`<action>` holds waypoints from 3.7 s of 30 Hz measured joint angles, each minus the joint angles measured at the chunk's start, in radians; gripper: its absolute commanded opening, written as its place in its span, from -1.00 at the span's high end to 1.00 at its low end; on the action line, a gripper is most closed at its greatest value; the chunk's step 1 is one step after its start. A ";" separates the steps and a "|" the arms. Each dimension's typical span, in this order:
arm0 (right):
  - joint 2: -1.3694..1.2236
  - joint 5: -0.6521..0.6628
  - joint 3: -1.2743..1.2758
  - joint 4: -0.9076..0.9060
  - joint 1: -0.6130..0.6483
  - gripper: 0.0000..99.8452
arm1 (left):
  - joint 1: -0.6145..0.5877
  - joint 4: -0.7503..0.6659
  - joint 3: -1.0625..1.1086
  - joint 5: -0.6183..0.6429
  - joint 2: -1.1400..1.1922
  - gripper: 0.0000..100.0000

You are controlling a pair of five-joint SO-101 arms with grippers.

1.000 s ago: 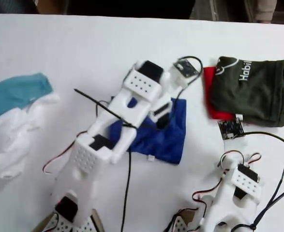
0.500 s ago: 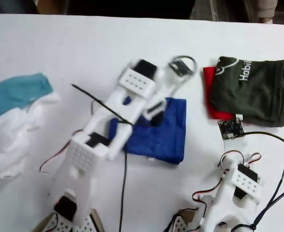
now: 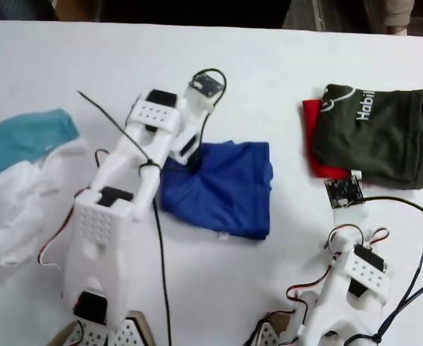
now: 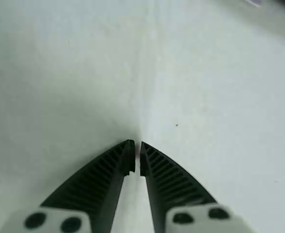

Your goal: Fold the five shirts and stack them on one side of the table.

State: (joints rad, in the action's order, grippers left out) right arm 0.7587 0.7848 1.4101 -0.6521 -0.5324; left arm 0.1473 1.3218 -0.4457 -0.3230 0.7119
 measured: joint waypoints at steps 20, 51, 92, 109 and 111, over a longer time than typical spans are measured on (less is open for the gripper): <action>0.000 0.000 0.000 0.000 0.000 0.93 | -0.054 -0.008 0.003 0.032 0.000 0.49; -0.206 -0.382 -0.760 -0.654 0.635 0.42 | -0.028 0.419 -0.084 0.037 -0.480 0.54; -1.481 -0.637 -1.811 -0.916 0.786 0.42 | -0.350 -0.018 1.011 -0.103 -1.191 0.56; -1.637 -0.589 -2.005 -1.040 0.781 0.96 | -0.350 -0.018 1.011 -0.103 -1.191 0.56; -1.639 -0.588 -2.007 -1.040 0.772 0.96 | -0.350 -0.018 1.011 -0.103 -1.191 0.56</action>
State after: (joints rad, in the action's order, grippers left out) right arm -0.8800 0.1972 -0.5969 -1.6924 0.2394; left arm -0.2025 1.3034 0.5654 -0.4258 -0.4787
